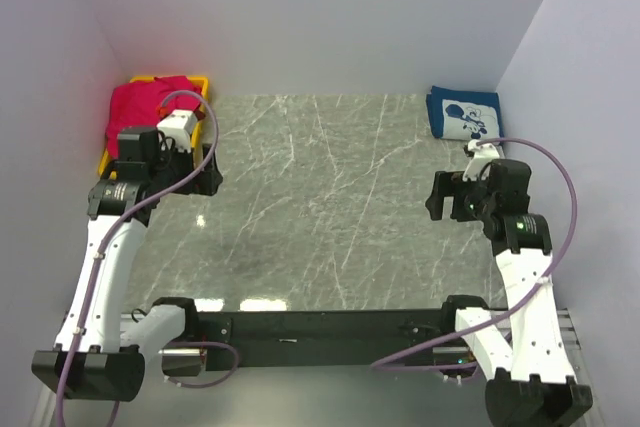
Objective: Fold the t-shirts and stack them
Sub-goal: Grab the tshirt from the pile
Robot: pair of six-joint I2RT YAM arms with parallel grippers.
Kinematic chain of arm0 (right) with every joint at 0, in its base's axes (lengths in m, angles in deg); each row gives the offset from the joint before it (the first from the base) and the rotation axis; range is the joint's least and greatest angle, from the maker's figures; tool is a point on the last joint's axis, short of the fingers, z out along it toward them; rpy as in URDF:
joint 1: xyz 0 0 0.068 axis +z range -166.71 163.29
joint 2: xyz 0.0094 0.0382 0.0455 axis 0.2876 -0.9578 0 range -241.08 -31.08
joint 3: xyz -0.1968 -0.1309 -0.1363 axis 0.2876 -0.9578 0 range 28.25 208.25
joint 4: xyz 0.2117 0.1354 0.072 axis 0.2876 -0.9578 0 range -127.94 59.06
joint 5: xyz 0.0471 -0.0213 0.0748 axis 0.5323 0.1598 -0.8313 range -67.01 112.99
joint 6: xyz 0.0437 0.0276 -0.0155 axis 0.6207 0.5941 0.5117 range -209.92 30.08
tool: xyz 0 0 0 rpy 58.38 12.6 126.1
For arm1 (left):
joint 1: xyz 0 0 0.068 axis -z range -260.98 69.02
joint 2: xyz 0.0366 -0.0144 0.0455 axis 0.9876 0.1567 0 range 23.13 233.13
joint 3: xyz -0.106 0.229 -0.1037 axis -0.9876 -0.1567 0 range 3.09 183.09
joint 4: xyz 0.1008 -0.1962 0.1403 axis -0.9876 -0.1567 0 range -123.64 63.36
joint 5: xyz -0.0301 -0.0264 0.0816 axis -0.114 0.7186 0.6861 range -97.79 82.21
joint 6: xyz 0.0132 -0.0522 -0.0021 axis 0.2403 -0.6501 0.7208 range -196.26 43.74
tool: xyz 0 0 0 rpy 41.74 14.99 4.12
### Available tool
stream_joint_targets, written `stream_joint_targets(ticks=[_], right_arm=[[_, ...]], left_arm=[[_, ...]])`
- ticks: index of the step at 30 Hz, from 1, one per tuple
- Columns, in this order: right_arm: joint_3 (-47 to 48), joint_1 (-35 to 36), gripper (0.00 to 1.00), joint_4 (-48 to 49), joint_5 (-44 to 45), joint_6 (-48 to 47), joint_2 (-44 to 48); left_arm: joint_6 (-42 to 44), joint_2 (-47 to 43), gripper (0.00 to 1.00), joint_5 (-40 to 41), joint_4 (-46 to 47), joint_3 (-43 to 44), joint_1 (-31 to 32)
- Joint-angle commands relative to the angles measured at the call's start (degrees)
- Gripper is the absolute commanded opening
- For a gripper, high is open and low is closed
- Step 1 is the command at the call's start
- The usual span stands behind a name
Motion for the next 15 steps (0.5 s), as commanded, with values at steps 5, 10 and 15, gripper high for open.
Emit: stream_joint_targets(ticks=[5,10,15], right_arm=[[1.02,-0.21,1.00,1.92,-0.08,0.34,-4.09],[1.37,-0.21,1.00,1.04,-3.43,-1.50,-6.55],[2.07,-0.21,1.00,1.30,-4.66,-2.03,-7.69]], left_arm=[[4.09,13.97,0.99,6.99,4.95,14.70,-2.14],[2.34,29.29,0.99,6.63,5.21,29.68,-10.58],[-1.62,53.59,0.99,9.01,3.12,52.21,-16.90]])
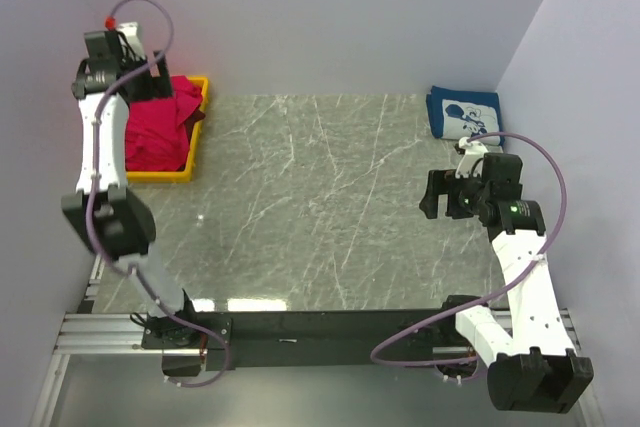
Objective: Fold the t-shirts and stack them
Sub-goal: Grab the tshirt from the pile
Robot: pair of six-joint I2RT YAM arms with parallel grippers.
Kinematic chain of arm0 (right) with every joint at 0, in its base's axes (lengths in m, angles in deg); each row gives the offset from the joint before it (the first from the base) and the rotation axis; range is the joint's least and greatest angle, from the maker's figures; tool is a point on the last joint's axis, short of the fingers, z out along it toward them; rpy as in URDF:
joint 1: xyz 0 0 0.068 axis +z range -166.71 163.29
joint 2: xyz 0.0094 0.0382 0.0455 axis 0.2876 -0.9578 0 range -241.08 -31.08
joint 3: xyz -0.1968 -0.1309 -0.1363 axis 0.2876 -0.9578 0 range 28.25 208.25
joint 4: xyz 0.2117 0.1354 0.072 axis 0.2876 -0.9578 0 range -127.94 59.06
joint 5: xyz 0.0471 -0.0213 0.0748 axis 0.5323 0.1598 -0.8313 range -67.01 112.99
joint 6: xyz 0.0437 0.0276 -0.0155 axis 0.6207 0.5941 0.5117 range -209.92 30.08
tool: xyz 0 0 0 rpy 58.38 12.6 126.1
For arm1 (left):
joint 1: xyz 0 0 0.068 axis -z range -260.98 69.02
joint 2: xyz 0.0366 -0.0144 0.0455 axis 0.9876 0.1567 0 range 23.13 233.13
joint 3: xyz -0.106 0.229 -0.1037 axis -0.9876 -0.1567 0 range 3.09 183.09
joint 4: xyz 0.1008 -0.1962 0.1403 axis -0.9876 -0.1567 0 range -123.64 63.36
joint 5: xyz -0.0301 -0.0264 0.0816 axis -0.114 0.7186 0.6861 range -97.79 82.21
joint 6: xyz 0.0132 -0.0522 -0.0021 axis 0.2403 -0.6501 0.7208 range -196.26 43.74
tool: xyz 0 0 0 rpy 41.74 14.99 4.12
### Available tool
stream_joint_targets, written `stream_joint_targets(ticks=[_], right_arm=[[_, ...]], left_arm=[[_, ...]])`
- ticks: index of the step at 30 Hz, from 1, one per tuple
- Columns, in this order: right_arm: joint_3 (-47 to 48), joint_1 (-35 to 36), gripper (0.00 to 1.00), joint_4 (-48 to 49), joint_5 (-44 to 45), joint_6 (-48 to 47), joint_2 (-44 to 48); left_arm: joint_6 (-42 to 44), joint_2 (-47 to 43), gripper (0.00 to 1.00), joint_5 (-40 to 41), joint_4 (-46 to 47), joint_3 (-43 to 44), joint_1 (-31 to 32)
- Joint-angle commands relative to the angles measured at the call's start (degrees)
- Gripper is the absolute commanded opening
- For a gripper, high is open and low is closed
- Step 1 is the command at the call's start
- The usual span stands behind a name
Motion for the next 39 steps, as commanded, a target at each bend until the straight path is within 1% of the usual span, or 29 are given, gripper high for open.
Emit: stream_joint_targets(ticks=[1,2,4,5,6,8,11,13,14,16,17,19,24,27,28,30,31,33,34,35,37,39], right_arm=[[2.07,-0.30,1.00,1.26,-1.67,-0.89,-0.77],[1.90,-0.21,1.00,1.35,-1.41,-0.89,-1.03],[1.99,-0.30,1.00,0.82,-1.32,-1.07,-1.99],[1.90,-0.21,1.00,0.82,-1.32,-1.16,-2.17],[1.81,-0.21,1.00,0.65,-1.41,-1.25,-2.44],[1.37,-0.30,1.00,0.56,-1.49,-1.51,-2.97],[0.76,-0.30,1.00,0.73,-1.50,-1.68,-3.49],[0.41,-0.30,1.00,0.82,-1.41,-1.69,-3.76],[0.23,-0.30,1.00,0.82,-1.41,-1.86,-3.84],[-0.03,-0.30,1.00,0.82,-1.67,-1.86,-3.93],[-0.21,-0.30,1.00,0.91,-1.67,-1.95,-3.85],[-0.30,-0.38,1.00,0.91,-1.76,-1.95,-3.58],[-0.21,-0.38,1.00,0.73,-1.76,-1.86,-3.23],[-0.21,-0.30,1.00,0.82,-1.58,-1.86,-3.06],[-0.21,-0.38,1.00,0.91,-1.50,-1.86,-2.97],[-0.21,-0.38,1.00,0.82,-1.58,-1.86,-3.05],[-0.30,-0.47,1.00,0.82,-1.67,-1.86,-3.14],[-0.21,-0.56,1.00,0.91,-1.85,-1.86,-3.14],[-0.30,-0.56,1.00,0.82,-1.93,-1.86,-3.23],[-0.21,-0.56,1.00,0.82,-2.02,-1.86,-3.14],[-0.21,-0.56,1.00,0.91,-2.11,-1.77,-3.05],[-0.21,-0.47,1.00,0.91,-2.11,-1.77,-2.88]], left_arm=[[-3.48,11.91,0.99,2.43,-2.14,15.98,-4.00],[-3.92,17.57,0.98,2.35,-2.23,22.03,-4.61],[-5.93,21.65,0.98,2.00,0.29,24.89,-6.80],[-6.29,24.19,0.97,-0.01,1.44,25.42,-7.51],[-6.47,25.18,0.97,-0.03,2.85,25.25,-8.04],[-6.65,27.02,0.97,0.41,6.18,23.77,-8.75],[-5.95,28.26,0.97,1.99,8.56,21.13,-9.01],[-6.38,28.00,0.96,1.56,9.36,19.02,-9.80],[-6.73,27.74,0.95,0.95,9.80,16.49,-10.15],[-7.70,27.04,0.94,-0.55,10.51,14.45,-11.29],[-8.05,26.86,0.91,-1.60,10.51,12.70,-11.65],[-8.06,26.94,0.87,-3.36,9.46,11.11,-12.18],[-8.06,26.77,0.81,-4.07,8.84,8.38,-12.44],[-8.32,26.86,0.65,-5.47,8.14,8.46,-12.35],[-8.41,26.59,0.55,-6.26,7.96,8.81,-12.44],[-8.76,25.89,0.47,-6.53,8.13,8.99,-12.35],[-8.76,24.50,0.39,-6.88,8.40,8.82,-12.35],[-8.58,22.73,0.29,-7.41,9.36,8.55,-12.35],[-8.58,20.90,0.16,-7.58,9.63,8.46,-12.53],[-8.50,19.92,0.10,-7.50,9.89,8.64,-12.53],[-8.58,17.29,0.00,-7.23,9.89,9.60,-12.61],[-8.76,15.61,0.00,-8.19,9.63,10.83,-12.70]])
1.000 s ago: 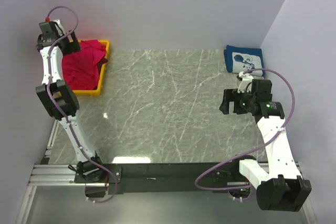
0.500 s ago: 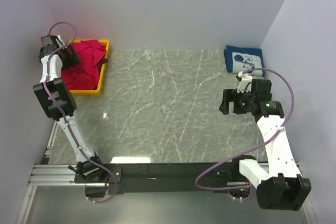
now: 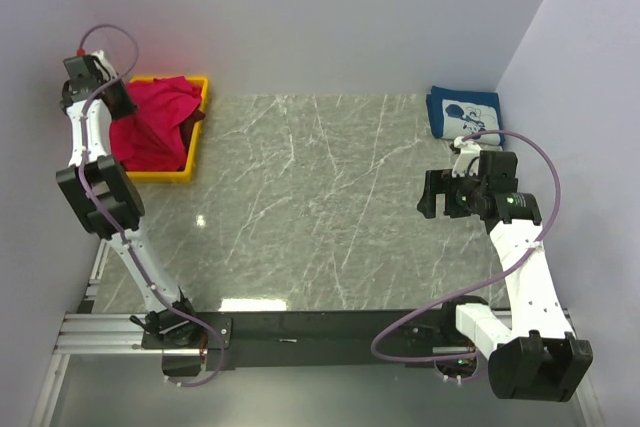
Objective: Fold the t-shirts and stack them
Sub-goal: Grab the tshirt from the pile, then move the tshirt to the center of the board
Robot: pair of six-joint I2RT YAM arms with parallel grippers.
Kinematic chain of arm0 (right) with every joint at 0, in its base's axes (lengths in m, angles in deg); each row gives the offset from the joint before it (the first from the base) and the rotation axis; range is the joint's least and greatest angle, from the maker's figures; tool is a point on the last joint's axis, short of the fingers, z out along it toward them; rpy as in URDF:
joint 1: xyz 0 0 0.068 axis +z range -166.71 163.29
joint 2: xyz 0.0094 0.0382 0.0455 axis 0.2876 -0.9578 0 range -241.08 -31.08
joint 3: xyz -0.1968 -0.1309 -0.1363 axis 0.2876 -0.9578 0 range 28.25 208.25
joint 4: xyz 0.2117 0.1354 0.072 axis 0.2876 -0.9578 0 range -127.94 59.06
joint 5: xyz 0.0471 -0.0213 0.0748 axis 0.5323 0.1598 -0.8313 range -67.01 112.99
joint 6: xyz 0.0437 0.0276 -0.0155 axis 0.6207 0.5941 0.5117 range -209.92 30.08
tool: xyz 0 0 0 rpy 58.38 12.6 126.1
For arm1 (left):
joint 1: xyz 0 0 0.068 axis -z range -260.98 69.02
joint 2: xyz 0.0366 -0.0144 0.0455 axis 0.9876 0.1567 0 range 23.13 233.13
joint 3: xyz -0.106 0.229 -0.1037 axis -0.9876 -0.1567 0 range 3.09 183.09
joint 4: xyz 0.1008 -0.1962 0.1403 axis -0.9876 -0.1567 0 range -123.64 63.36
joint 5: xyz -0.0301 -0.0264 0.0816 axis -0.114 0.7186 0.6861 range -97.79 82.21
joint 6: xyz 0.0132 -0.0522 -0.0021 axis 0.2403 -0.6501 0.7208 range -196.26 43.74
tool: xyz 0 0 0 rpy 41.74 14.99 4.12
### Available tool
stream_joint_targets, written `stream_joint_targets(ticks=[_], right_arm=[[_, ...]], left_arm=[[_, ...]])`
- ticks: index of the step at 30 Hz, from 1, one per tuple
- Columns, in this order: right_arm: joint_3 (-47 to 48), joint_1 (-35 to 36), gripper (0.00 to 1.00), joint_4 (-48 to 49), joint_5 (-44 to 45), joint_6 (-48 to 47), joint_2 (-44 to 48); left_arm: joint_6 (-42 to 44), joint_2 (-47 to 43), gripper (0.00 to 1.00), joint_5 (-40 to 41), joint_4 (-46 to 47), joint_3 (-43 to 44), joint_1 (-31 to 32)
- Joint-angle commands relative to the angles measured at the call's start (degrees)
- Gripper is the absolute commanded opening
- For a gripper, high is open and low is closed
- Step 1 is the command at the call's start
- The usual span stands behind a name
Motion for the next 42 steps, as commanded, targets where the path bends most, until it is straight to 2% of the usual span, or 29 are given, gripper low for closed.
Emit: stream_joint_targets(ticks=[1,5,13,19,20,26,32,34,35,36,37,38,39,40,41,42], right_arm=[[-0.25,-0.41,1.00,0.91,-0.56,-0.42,1.10],[-0.25,-0.41,1.00,0.82,-0.56,-0.42,1.54],[-0.34,-0.58,1.00,1.17,-0.82,-0.33,2.33],[-0.25,-0.76,1.00,1.08,-0.82,-0.24,3.12],[-0.25,-0.85,1.00,1.08,-0.74,-0.16,3.56],[-0.34,-1.55,1.00,1.26,-0.65,0.02,4.61],[-0.26,-2.08,1.00,1.26,-0.21,0.20,6.11],[-0.25,-2.17,1.00,1.26,-0.29,0.11,6.37],[-0.17,-2.25,1.00,0.91,-0.38,-0.06,6.46],[0.01,-2.25,1.00,0.82,-0.38,-0.15,6.55],[0.10,-2.25,1.00,0.65,-0.47,-0.68,6.64],[0.36,-2.34,1.00,0.21,-0.47,-1.03,6.81],[0.36,-2.34,1.00,0.12,-0.56,-1.03,6.99],[0.45,-2.34,1.00,-0.14,-0.73,-1.99,7.16],[0.62,-2.25,1.00,-0.67,-0.91,-2.35,7.16],[0.80,-2.34,1.00,-0.93,-1.95,-2.96,6.99]], left_arm=[[-0.58,-9.81,0.00,-2.95,0.82,4.14,-0.25],[-1.20,-13.77,0.00,-5.32,1.26,8.10,-0.33],[-1.99,-22.99,0.00,-16.30,5.92,13.11,2.47],[-0.41,-28.88,0.01,-16.49,7.32,17.51,14.41],[-1.19,-29.50,0.01,-16.06,8.63,17.86,17.91],[-9.96,-32.49,0.01,-15.26,16.01,22.09,28.39],[-17.96,-35.92,0.01,-19.73,21.83,18.58,31.13],[-18.95,-37.76,0.01,-22.62,20.61,13.42,31.13],[-19.04,-38.82,0.05,-23.25,19.55,10.51,31.13],[-18.61,-40.05,0.17,-23.69,18.50,7.00,31.04],[-17.47,-43.36,0.62,-23.70,16.75,-1.12,30.96],[-14.76,-46.62,0.99,-21.61,12.90,-9.38,30.52],[-13.43,-46.65,0.99,-21.59,9.99,-9.47,29.91],[-12.55,-49.00,0.99,-20.63,8.14,-16.95,28.86],[-11.41,-49.89,0.99,-22.10,5.94,-20.68,25.02],[-11.22,-51.73,1.00,-24.20,6.09,-27.94,21.93]])
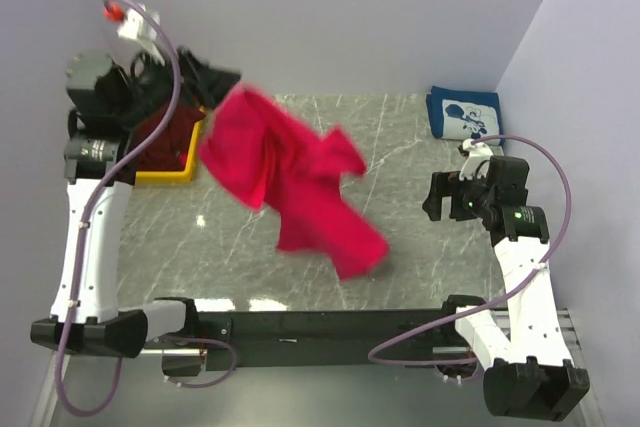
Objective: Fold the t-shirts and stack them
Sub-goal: Move the tshirt to the center of the board, then flatten the tshirt out
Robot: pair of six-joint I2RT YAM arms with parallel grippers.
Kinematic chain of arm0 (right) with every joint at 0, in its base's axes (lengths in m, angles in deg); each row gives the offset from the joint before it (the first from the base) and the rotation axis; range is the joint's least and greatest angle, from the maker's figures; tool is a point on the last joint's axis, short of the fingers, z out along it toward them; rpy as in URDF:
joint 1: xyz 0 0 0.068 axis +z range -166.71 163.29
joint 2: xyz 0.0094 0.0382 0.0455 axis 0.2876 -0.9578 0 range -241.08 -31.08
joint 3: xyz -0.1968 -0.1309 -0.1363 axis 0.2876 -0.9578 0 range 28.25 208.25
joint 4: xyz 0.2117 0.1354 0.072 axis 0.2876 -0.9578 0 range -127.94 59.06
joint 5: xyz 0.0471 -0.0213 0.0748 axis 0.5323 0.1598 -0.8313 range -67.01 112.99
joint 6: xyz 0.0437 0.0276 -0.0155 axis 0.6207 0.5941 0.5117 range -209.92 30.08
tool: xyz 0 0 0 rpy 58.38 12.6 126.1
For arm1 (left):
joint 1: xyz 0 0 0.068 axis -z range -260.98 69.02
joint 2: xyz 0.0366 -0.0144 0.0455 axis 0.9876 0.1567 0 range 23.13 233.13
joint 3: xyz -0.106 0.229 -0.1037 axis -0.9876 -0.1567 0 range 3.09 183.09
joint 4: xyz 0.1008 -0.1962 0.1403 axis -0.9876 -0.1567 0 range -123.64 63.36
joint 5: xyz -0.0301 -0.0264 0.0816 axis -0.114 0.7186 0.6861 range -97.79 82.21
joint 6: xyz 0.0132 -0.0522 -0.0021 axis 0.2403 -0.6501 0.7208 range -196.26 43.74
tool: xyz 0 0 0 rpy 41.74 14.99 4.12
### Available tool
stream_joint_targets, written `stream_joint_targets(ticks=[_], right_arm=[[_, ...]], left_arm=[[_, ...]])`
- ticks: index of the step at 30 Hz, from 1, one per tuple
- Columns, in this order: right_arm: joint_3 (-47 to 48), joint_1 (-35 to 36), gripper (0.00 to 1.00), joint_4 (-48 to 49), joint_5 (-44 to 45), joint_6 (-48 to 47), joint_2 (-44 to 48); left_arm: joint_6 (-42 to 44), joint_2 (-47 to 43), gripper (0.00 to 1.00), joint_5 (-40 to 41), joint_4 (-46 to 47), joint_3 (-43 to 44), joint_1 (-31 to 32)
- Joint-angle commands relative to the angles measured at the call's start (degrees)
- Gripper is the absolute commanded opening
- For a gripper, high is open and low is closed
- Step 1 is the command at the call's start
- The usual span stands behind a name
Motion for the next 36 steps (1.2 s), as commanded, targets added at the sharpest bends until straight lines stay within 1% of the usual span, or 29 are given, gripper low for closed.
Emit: stream_joint_targets(ticks=[1,2,3,4,5,7,8,9,10,11,13,14,15,16,17,18,19,21,22,23,25,26,27,32,35,36], right_arm=[[1.08,-0.46,1.00,-1.11,-2.14,-3.42,0.67],[1.52,-0.46,1.00,-2.16,-2.49,-4.22,-0.63],[1.87,-0.46,1.00,-2.78,-2.93,-5.01,-1.52],[2.22,-0.46,1.00,-3.22,-4.24,-6.15,-2.57],[2.57,-0.46,1.00,-4.96,-5.21,-6.85,-4.93],[3.37,-0.20,1.00,-6.29,-8.63,-9.23,-7.40],[3.63,0.67,1.00,-7.00,-9.08,-9.58,-9.94],[3.98,1.64,1.00,-7.44,-9.35,-10.19,-11.27],[4.25,2.52,0.98,-8.75,-9.35,-11.25,-14.33],[4.51,3.66,0.97,-9.02,-8.74,-11.69,-15.84],[4.60,7.87,0.93,-8.85,-7.51,-11.35,-19.00],[4.69,9.37,0.91,-9.02,-7.33,-11.34,-22.41],[4.86,11.65,0.90,-9.20,-7.24,-11.26,-24.27],[5.04,12.80,0.86,-9.46,-7.24,-11.08,-28.03],[5.56,13.94,0.84,-9.81,-7.68,-10.99,-30.16],[6.09,15.87,0.79,-10.51,-8.46,-11.60,-32.18],[6.44,16.67,0.78,-11.39,-9.08,-11.78,-35.59],[6.80,18.69,0.77,-11.66,-10.92,-11.61,-38.17],[6.62,20.44,0.77,-10.96,-11.28,-11.17,-40.44],[6.27,21.41,0.77,-10.52,-11.54,-10.56,-41.59],[6.01,23.61,0.76,-9.73,-13.82,-9.68,-44.92],[6.01,24.23,0.76,-9.73,-14.53,-9.59,-45.99],[6.01,24.85,0.76,-9.90,-14.97,-9.67,-46.96],[4.61,28.97,0.75,-7.89,-15.85,-8.88,-49.34],[3.55,30.65,0.73,-6.13,-14.63,-8.27,-49.87],[3.63,31.35,0.70,-5.86,-14.45,-8.09,-50.21]], left_arm=[[2.88,-1.95,0.99,-4.82,-6.61,-15.69,-8.81],[4.27,-2.66,0.99,-8.25,-6.43,-18.33,-12.76],[6.20,-2.93,0.99,-7.93,-7.64,-21.15,-13.32],[9.00,-2.41,0.99,-7.67,-9.92,-21.61,-13.32],[14.86,-1.70,1.00,-8.01,-12.03,-22.05,-13.06],[21.12,1.02,0.99,-10.73,-19.05,-23.19,-12.97],[29.34,2.07,0.97,-11.61,-21.78,-23.37,-12.02],[33.34,4.00,0.95,-12.49,-25.37,-24.07,-11.22],[36.51,4.62,0.89,-12.67,-29.85,-24.86,-10.43],[42.54,5.07,0.86,-12.68,-32.07,-25.65,-7.90],[46.11,4.64,0.82,-11.02,-32.53,-30.12,-4.90],[46.21,3.93,0.82,-9.61,-30.87,-32.14,-0.10],[45.51,2.27,0.81,-7.25,-28.86,-36.42,2.12],[44.46,1.74,0.81,-3.92,-24.40,-38.55,4.23],[44.02,1.30,0.81,-2.06,-22.87,-40.32,7.56],[43.58,1.46,0.81,0.39,-21.21,-43.20,8.81],[43.22,1.90,0.82,1.99,-19.88,-44.45,9.69],[41.99,3.74,0.85,3.66,-17.50,-46.91,11.81],[41.12,4.45,0.88,6.89,-16.63,-47.01,12.51],[40.15,4.98,0.89,8.31,-15.40,-46.93,13.99],[37.61,6.91,0.89,10.95,-13.73,-47.36,15.32],[37.25,8.22,0.88,12.27,-15.02,-46.76,15.59],[36.72,11.28,0.86,12.37,-15.91,-45.10,15.68],[31.98,18.24,0.80,12.11,-16.45,-42.01,15.94],[28.11,21.76,0.74,11.84,-16.27,-40.78,15.94],[27.06,24.38,0.69,12.02,-16.27,-39.90,15.94]])
